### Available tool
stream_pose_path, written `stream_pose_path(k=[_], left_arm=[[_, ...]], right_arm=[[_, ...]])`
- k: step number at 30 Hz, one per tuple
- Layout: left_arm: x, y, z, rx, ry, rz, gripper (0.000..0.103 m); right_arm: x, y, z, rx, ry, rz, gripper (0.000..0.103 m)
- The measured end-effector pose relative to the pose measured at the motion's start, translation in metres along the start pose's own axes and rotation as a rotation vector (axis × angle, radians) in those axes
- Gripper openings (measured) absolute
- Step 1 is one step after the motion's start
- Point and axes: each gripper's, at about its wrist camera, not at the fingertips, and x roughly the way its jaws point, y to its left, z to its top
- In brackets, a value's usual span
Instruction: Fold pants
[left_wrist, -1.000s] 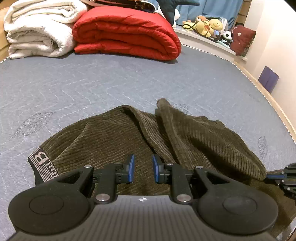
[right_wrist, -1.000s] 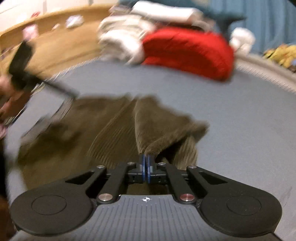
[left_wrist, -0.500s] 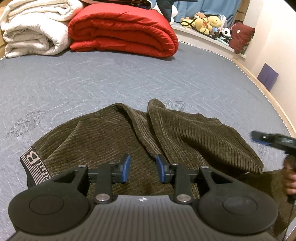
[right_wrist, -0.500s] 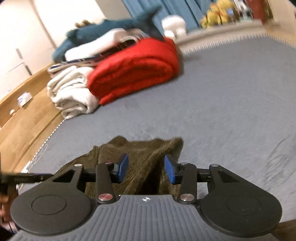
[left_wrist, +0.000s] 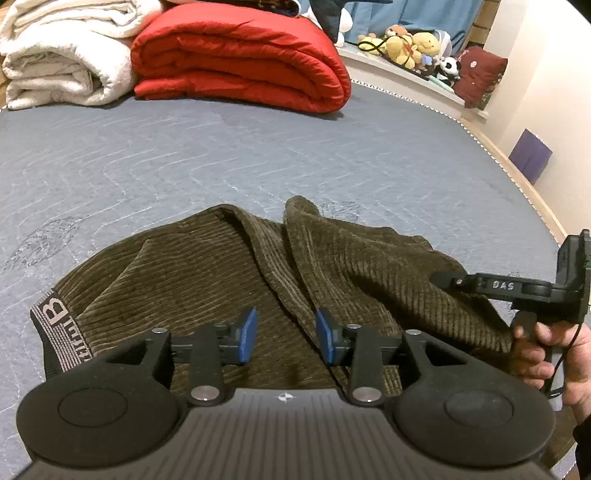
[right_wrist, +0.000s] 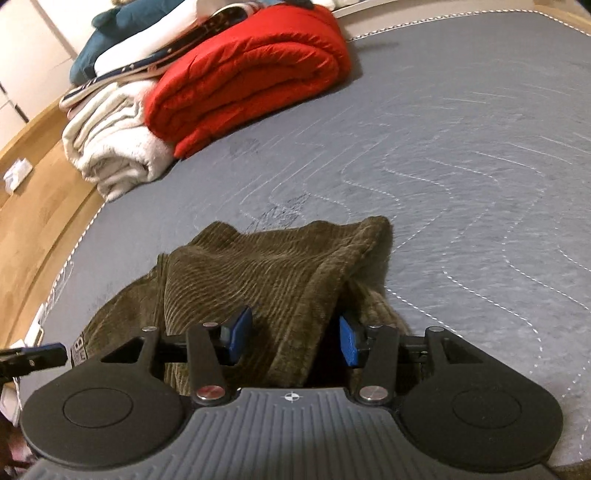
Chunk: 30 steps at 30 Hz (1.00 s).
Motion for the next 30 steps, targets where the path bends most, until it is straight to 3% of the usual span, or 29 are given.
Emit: stream_pose_path(k=[5,9,13,20,30], left_arm=[[0.0,-0.003,-0.001,0.01,0.004,-0.005,0.043],[-0.001,-0.003,-0.002,0.008,0.004,-0.005,0.044],[-0.001,-0.003,-0.002,0.008,0.003,-0.006,0.046],[0.0,-0.004,-0.002,0.008,0.006,-0.002,0.048],[0.002,-0.006,-0.002,0.017,0.01,-0.004,0.053]], right_arm=[[0.001,0.008,-0.002,-0.038,0.008,-0.009,0.05],[-0.005,0.013,-0.003,-0.063,-0.028,-0.033,0.03],[-0.01,0.015,-0.001,-0.064,-0.071,-0.039,0.017],[-0.015,0.02,0.0,-0.083,-0.099,-0.026,0.014],[-0.007,0.029,-0.007,-0.169,-0.067,-0.082,0.014]])
